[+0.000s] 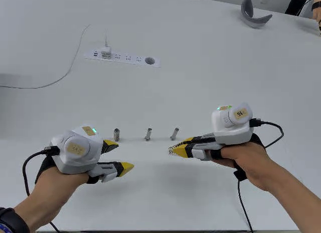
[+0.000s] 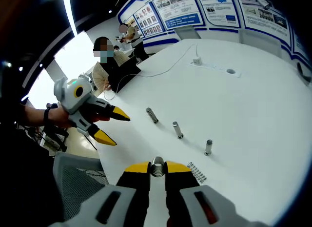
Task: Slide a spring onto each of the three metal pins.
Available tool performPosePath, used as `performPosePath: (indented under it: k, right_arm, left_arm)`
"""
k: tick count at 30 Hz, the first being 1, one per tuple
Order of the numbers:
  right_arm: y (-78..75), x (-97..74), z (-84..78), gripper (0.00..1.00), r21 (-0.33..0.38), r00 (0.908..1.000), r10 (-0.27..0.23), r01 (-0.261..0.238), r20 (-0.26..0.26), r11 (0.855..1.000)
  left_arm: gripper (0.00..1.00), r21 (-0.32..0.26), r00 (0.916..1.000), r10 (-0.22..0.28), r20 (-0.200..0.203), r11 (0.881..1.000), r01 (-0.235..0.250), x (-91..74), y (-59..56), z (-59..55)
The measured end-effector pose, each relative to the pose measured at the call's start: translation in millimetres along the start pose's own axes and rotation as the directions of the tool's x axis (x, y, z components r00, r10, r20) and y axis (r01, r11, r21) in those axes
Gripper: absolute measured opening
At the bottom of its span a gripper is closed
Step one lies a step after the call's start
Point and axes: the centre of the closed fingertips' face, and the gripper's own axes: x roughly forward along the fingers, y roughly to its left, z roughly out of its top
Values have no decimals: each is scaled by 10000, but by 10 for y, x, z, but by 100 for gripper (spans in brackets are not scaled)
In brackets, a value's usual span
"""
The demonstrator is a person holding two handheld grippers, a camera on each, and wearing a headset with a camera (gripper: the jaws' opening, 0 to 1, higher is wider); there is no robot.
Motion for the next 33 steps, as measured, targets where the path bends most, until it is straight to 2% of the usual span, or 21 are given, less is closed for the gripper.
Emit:
performPosePath:
  k: [16,26,33]
  right_arm:
    - [-140,197,240,12,-299,9996,-126,119,-247,9995]
    - [-152,336,282,12,-693,9980,-18,-26,-628,9976]
    - [-199,413,313,12,-944,9959,-130,45,-895,9955]
  left_arm:
    - [53,-403,9994,341,100,9986,-337,-120,123,-25]
    - [59,-661,9989,433,170,9969,-421,-174,161,-42]
    - [64,-548,9989,467,107,9974,-460,-213,191,-68]
